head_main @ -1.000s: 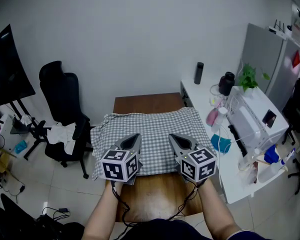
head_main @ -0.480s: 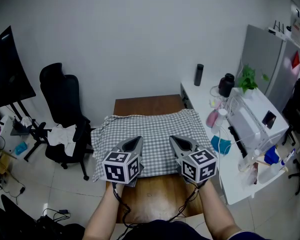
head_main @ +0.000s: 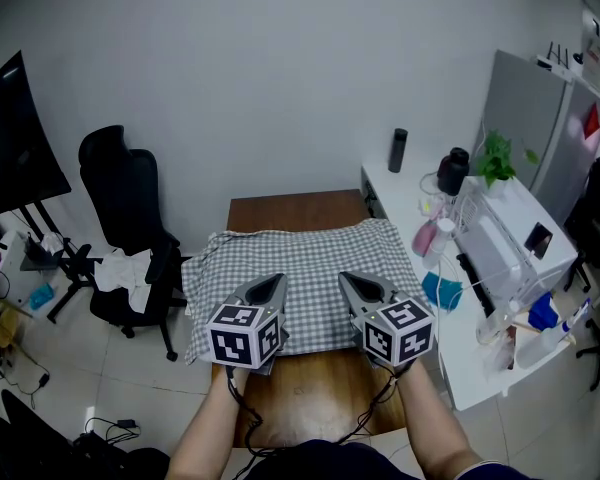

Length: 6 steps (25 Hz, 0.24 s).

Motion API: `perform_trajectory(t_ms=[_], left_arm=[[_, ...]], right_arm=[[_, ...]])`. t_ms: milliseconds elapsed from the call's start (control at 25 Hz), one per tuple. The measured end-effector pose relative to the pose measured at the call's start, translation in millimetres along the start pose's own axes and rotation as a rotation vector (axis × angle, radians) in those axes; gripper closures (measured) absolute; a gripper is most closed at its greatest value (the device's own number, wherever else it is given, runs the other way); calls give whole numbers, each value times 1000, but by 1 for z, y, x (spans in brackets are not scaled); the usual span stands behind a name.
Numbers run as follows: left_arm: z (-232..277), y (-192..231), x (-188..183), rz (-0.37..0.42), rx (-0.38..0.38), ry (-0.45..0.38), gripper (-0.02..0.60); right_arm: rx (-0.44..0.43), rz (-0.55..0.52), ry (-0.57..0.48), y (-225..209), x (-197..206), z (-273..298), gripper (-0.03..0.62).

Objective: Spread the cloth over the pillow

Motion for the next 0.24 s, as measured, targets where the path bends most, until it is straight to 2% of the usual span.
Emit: perform_trajectory(t_ms=[240], left_arm=[[0,1,1,-2,-1,4,572]], right_arm=[[-7,2,1,2,0,2,585]])
Point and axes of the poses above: the fingertips, and each gripper's own axes: z forward along the fingers, y to its left, x out of its underside, the point moved 10 cm from there along -z, backward along the fingers, and after that the axes turned 10 degrees about z, right-handed, at the moved point
